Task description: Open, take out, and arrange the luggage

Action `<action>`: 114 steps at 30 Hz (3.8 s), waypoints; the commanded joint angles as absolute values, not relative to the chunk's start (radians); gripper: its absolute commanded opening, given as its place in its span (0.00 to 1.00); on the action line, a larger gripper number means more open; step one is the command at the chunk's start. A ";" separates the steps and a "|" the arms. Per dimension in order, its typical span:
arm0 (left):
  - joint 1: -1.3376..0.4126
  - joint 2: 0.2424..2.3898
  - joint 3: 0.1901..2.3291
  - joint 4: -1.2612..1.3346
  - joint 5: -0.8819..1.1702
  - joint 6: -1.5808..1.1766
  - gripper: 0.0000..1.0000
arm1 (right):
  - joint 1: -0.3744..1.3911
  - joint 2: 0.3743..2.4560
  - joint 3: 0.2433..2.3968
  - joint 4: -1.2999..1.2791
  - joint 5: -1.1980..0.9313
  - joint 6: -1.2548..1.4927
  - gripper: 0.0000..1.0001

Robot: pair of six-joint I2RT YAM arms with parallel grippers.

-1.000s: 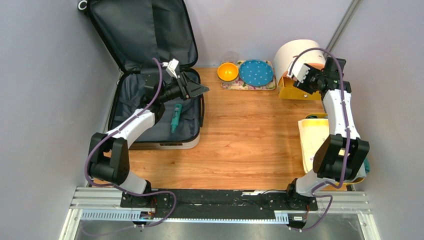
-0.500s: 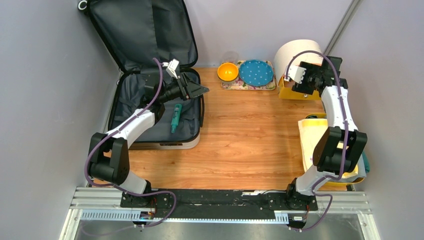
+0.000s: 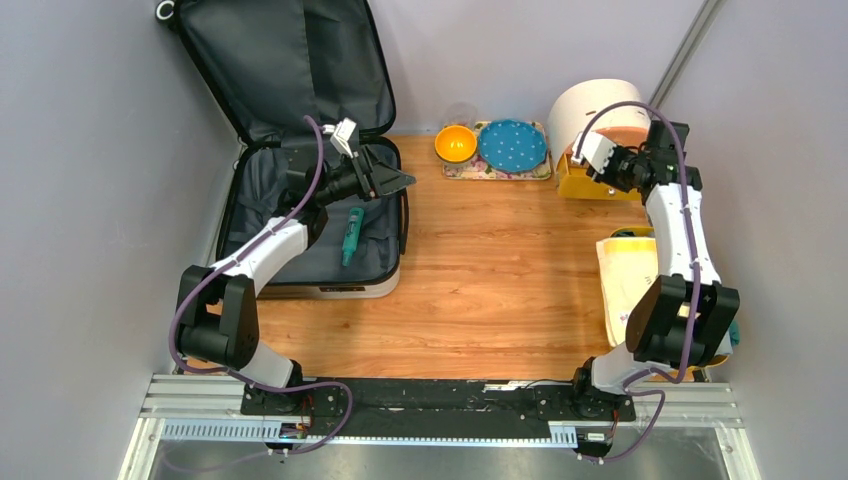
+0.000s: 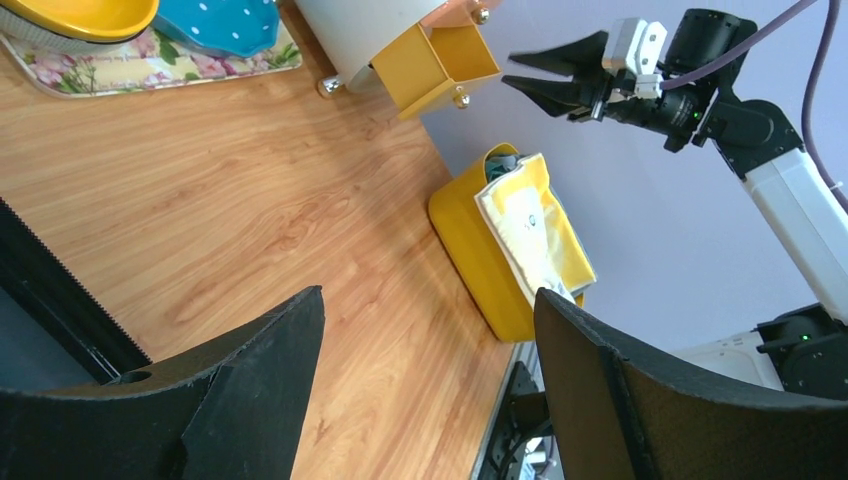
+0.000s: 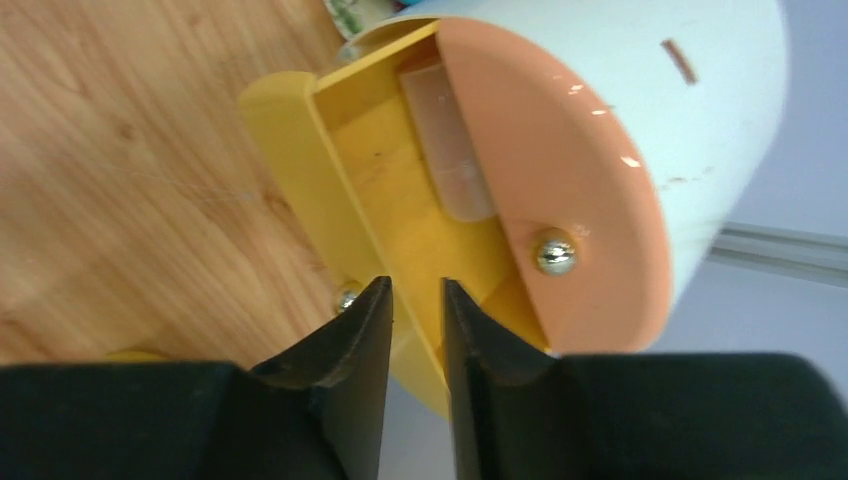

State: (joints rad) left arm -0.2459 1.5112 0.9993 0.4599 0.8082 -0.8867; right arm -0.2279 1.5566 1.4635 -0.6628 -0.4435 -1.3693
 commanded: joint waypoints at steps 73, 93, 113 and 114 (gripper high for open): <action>-0.206 1.467 0.959 0.371 0.818 -0.767 0.85 | -0.337 1.936 1.888 -0.506 -0.402 0.117 0.36; -0.123 1.430 0.946 0.129 0.822 -0.588 0.86 | -0.383 1.707 1.657 -0.537 -0.405 0.115 0.00; -0.006 1.627 1.342 -0.835 0.807 0.559 0.89 | -0.400 1.660 1.623 -0.561 -0.419 0.092 0.66; -0.006 1.638 1.368 -0.920 0.796 0.619 0.89 | -0.400 1.658 1.624 -0.566 -0.420 0.087 0.70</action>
